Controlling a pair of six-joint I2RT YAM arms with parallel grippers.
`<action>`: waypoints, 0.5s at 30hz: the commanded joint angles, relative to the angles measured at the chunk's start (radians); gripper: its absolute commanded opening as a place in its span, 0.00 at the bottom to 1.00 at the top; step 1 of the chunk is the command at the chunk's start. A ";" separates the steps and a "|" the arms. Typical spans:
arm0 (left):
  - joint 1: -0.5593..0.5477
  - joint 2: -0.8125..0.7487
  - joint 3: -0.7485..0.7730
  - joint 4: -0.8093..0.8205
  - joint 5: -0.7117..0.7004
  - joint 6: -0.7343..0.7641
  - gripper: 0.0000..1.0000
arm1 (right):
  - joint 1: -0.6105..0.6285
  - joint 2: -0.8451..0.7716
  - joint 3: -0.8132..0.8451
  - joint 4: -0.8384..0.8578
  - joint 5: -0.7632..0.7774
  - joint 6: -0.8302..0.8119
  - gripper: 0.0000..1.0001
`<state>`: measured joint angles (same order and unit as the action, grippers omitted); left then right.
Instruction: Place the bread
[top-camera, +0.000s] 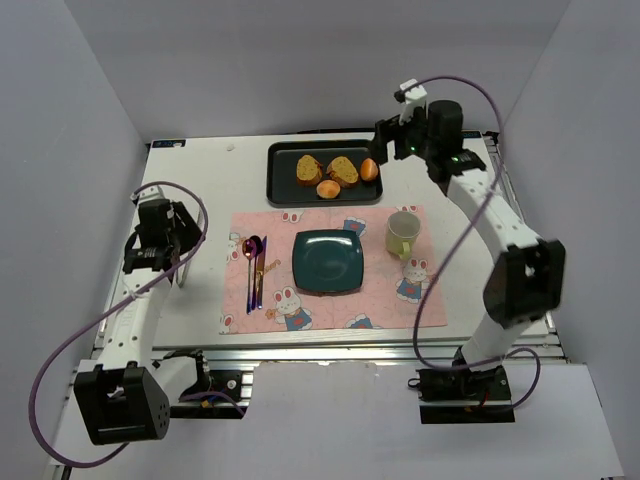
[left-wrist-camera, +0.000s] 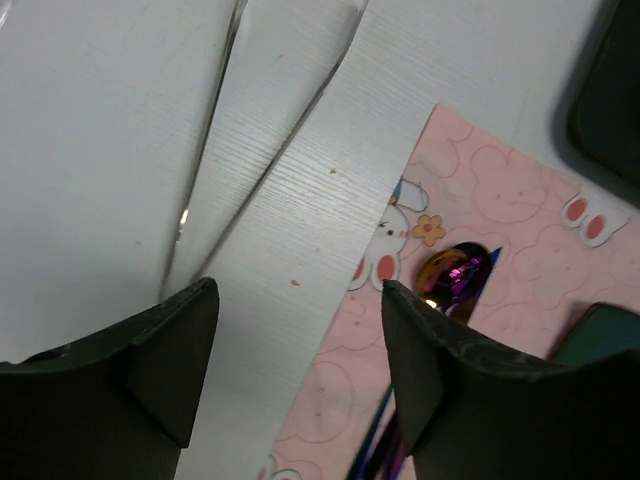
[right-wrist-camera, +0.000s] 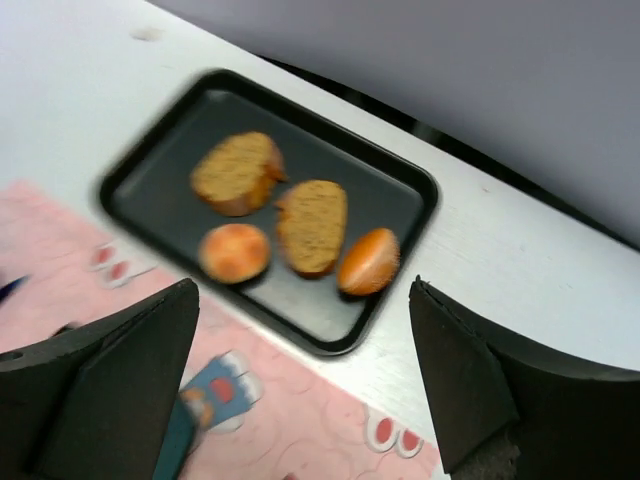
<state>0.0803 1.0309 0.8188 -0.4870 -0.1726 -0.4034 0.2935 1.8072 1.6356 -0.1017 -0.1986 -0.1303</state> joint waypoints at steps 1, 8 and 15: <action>0.016 0.020 0.048 -0.007 0.022 0.043 0.72 | -0.010 -0.193 -0.182 0.102 -0.250 0.000 0.90; 0.029 0.148 0.060 -0.053 0.088 0.231 0.23 | -0.031 -0.353 -0.537 0.059 -0.937 -0.376 0.13; 0.029 0.274 0.095 -0.046 0.068 0.311 0.80 | -0.014 -0.310 -0.496 -0.147 -0.909 -0.525 0.89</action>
<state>0.1040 1.2957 0.8680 -0.5488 -0.1062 -0.1581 0.2775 1.5150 1.1019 -0.1780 -1.0321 -0.5491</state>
